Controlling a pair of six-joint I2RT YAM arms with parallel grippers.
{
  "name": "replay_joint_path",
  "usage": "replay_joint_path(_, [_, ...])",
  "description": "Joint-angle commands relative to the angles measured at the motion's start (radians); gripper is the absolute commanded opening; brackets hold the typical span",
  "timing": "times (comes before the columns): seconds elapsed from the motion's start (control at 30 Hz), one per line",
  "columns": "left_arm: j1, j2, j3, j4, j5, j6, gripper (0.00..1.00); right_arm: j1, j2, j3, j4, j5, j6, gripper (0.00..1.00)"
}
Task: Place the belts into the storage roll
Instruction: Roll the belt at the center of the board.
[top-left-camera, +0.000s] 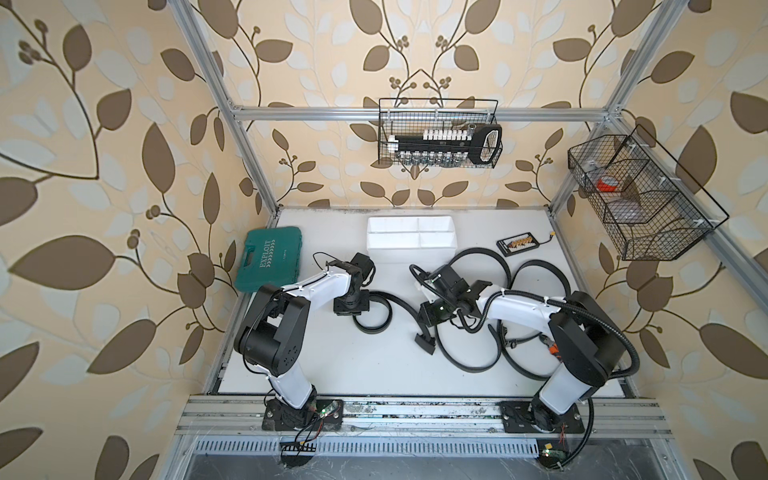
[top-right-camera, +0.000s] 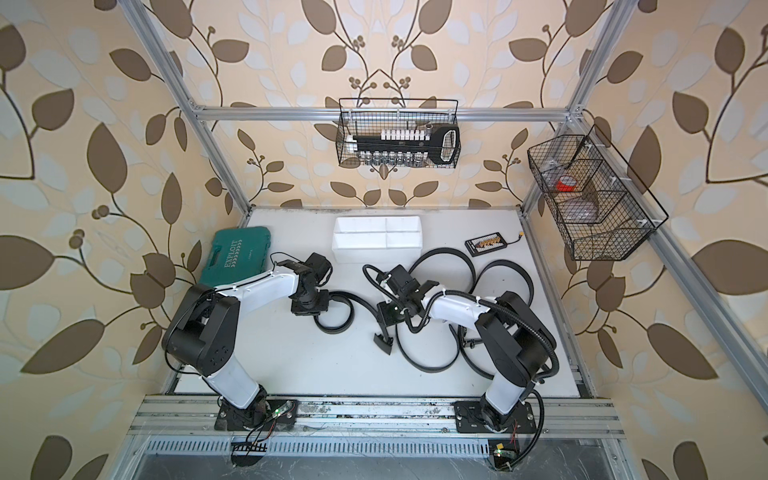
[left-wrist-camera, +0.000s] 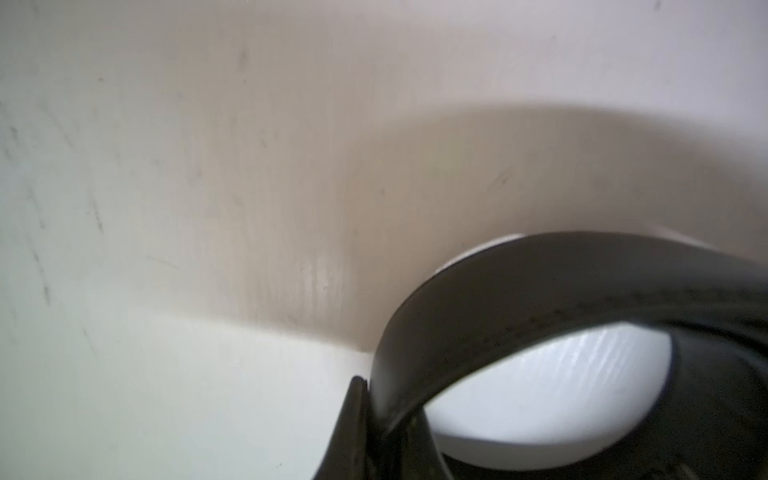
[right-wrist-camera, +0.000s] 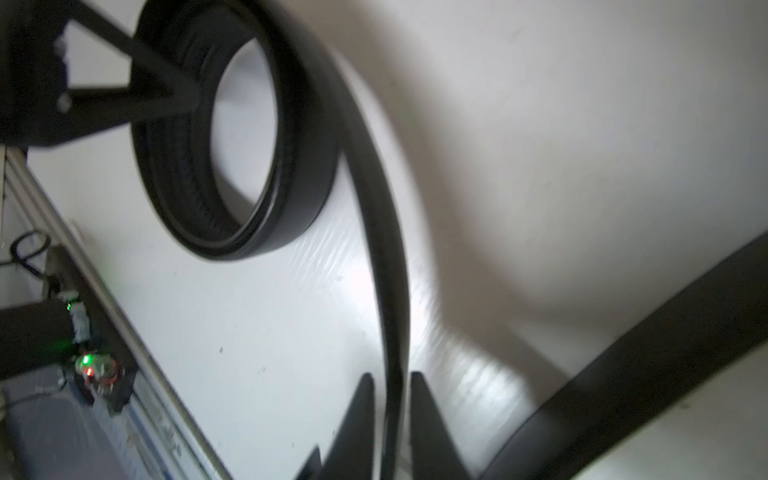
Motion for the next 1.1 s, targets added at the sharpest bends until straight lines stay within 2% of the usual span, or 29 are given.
replay_joint_path(0.0, [-0.003, 0.015, 0.022, -0.024, -0.028, 0.026, 0.0, -0.037, -0.04, -0.011, 0.048, -0.014, 0.019, 0.49])
replay_joint_path(0.07, [-0.004, 0.021, 0.026, -0.024, -0.024, 0.037, 0.0, -0.068, -0.009, 0.051, 0.043, -0.031, -0.013, 0.63])
replay_joint_path(0.13, [-0.006, 0.027, 0.031, -0.021, -0.015, 0.039, 0.0, -0.083, 0.04, 0.118, 0.056, -0.024, -0.035, 0.72])
replay_joint_path(0.33, [-0.009, 0.049, 0.038, -0.004, 0.006, 0.045, 0.0, -0.096, 0.308, 0.39, 0.044, -0.115, -0.081, 0.77])
replay_joint_path(0.53, [-0.014, 0.09, 0.07, 0.004, 0.014, 0.044, 0.0, -0.051, 0.431, 0.489, 0.044, -0.161, -0.075, 0.77])
replay_joint_path(0.7, [-0.012, 0.115, 0.096, 0.005, 0.018, 0.048, 0.0, -0.018, 0.431, 0.45, 0.064, -0.184, -0.071, 0.74])
replay_joint_path(0.83, [-0.011, 0.127, 0.112, -0.001, 0.014, 0.046, 0.0, 0.013, 0.393, 0.373, 0.117, -0.175, -0.019, 0.72])
replay_joint_path(0.93, [-0.009, 0.143, 0.125, -0.002, 0.029, 0.035, 0.0, 0.033, 0.379, 0.343, 0.123, -0.16, 0.024, 0.68])
replay_joint_path(1.07, [-0.009, 0.153, 0.134, 0.007, 0.076, 0.013, 0.0, 0.082, 0.388, 0.338, 0.131, -0.104, 0.07, 0.56])
